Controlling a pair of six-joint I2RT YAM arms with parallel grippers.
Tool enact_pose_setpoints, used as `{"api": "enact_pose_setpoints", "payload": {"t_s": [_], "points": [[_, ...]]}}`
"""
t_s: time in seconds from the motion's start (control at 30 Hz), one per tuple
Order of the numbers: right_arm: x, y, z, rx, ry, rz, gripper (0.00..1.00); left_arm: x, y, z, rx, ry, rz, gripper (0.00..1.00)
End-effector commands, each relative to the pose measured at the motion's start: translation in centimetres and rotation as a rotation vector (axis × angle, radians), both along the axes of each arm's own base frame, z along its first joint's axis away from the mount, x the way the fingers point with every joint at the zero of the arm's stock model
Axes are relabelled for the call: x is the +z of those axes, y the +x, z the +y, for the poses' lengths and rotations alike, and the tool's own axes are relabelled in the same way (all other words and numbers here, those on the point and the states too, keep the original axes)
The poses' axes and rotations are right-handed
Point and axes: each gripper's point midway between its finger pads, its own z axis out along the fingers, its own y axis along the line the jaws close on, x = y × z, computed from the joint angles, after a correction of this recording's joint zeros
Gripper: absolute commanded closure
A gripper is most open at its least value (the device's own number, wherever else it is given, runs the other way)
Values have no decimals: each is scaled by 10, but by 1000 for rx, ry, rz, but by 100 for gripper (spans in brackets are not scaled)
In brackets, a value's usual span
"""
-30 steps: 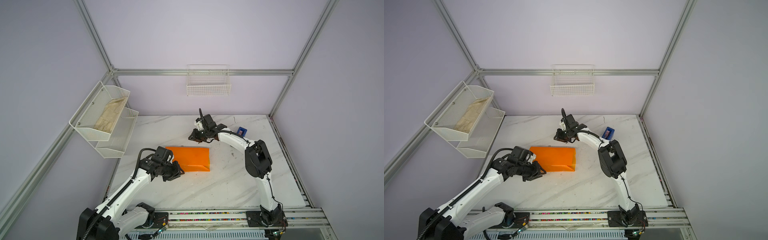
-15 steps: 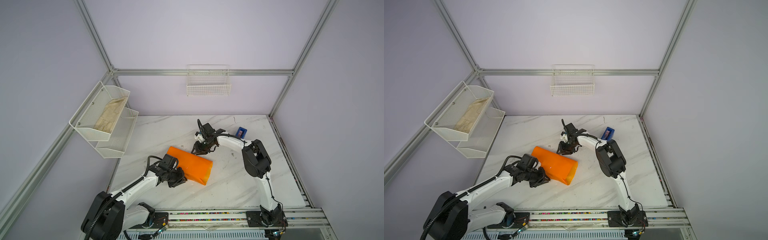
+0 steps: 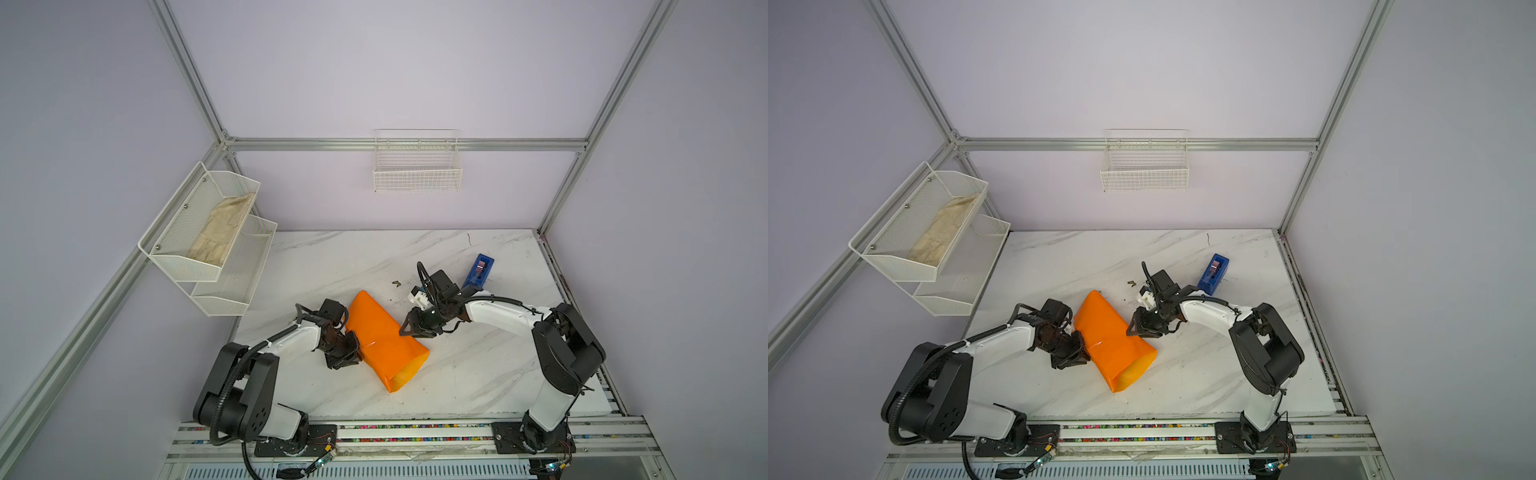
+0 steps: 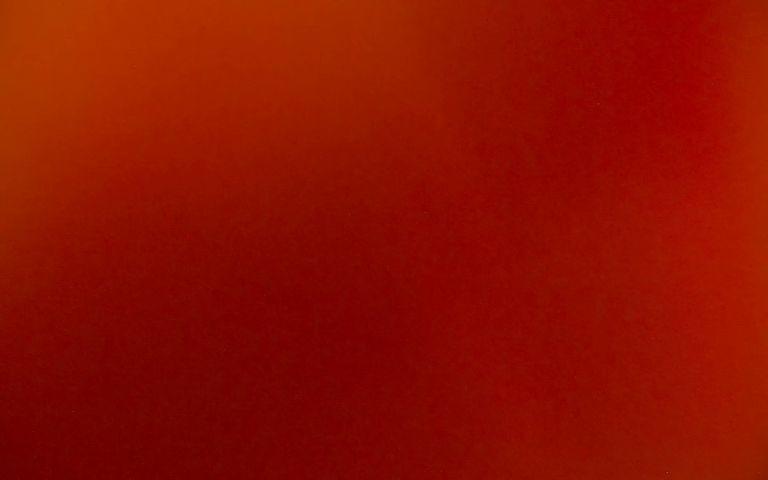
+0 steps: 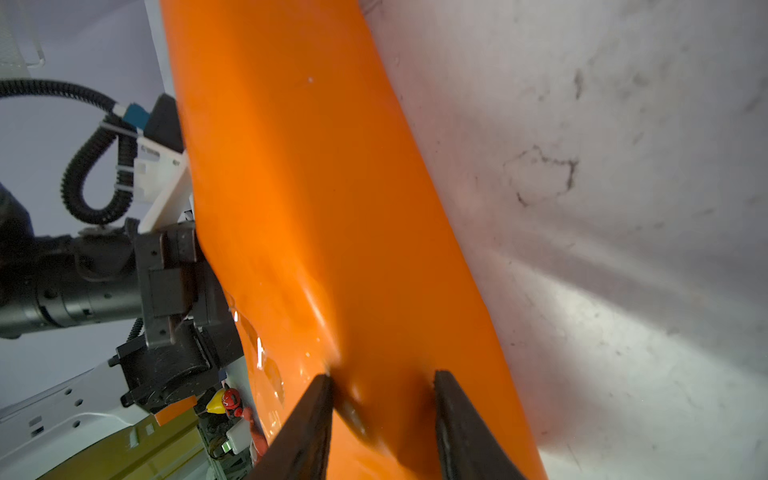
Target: Wrap the gift box in paper
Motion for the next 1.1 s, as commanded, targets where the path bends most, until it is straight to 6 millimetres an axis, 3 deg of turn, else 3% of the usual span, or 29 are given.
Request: {"api": "enact_pose_setpoints", "payload": {"t_s": [0.0, 0.23, 0.37, 0.47, 0.63, 0.8, 0.93, 1.07], "points": [[14, -7, 5, -36, 57, -8, 57, 33, 45, -17, -77, -53, -129, 86], [32, -19, -10, -106, 85, -24, 57, 54, 94, -32, -152, -59, -212, 85], [32, -6, -31, -238, -8, -77, 55, 63, 122, -46, -206, -91, -264, 85], [35, 1, -45, -322, -47, -116, 53, 71, 131, -52, -227, -116, -279, 83], [29, 1, -54, -324, -92, -137, 51, 78, 116, -41, -240, -71, -293, 76], [26, 0, -34, -293, 14, -98, 40, 82, 86, -35, -250, -90, -286, 64], [10, 12, -26, -296, -7, -80, 37, 98, 73, -30, -246, -95, -331, 53], [11, 35, -17, -306, -1, -117, 37, 106, 65, -25, -257, -76, -358, 48]]}}
